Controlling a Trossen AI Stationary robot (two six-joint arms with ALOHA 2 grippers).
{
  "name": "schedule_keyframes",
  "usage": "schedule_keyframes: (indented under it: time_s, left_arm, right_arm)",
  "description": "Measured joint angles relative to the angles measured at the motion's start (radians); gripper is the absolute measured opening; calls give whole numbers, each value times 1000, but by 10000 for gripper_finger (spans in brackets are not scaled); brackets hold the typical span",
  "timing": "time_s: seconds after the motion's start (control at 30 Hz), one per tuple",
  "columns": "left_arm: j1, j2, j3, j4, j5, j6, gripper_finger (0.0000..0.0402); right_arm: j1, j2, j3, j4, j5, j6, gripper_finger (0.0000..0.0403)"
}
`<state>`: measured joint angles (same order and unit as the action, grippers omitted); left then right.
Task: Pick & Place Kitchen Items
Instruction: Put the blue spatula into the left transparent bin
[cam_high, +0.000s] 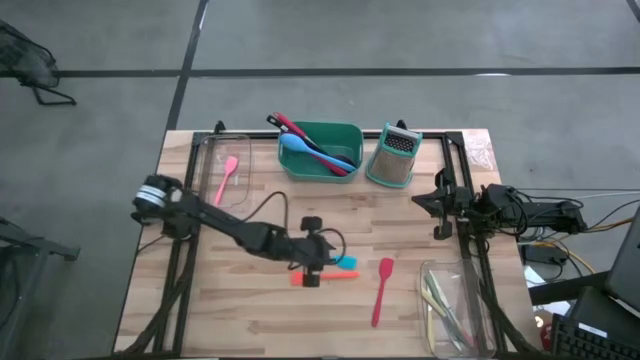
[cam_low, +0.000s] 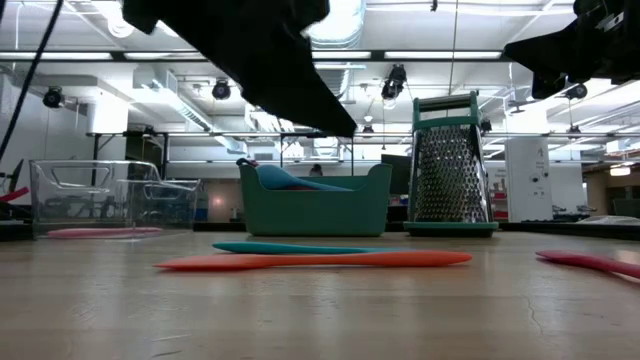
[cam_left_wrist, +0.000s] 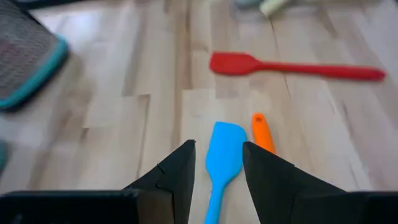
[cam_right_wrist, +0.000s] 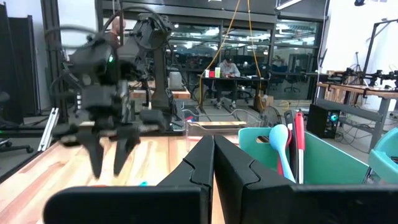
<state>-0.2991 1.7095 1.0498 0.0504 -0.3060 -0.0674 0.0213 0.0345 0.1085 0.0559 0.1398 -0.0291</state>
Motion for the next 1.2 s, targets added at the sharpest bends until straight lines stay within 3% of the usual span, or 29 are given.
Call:
schedule_keyframes:
  time_s: [0.37,0.9,1.2]
  left_arm:
    - [75,186,110,-5,106,16,140]
    - [93,277,110,2,284,8,140]
    - [95,284,109,-13,279,3,140]
  right_arm:
    - [0,0,0,0,0,1,8]
    - [0,1,0,0,0,1,8]
    - [0,1,0,0,0,1,8]
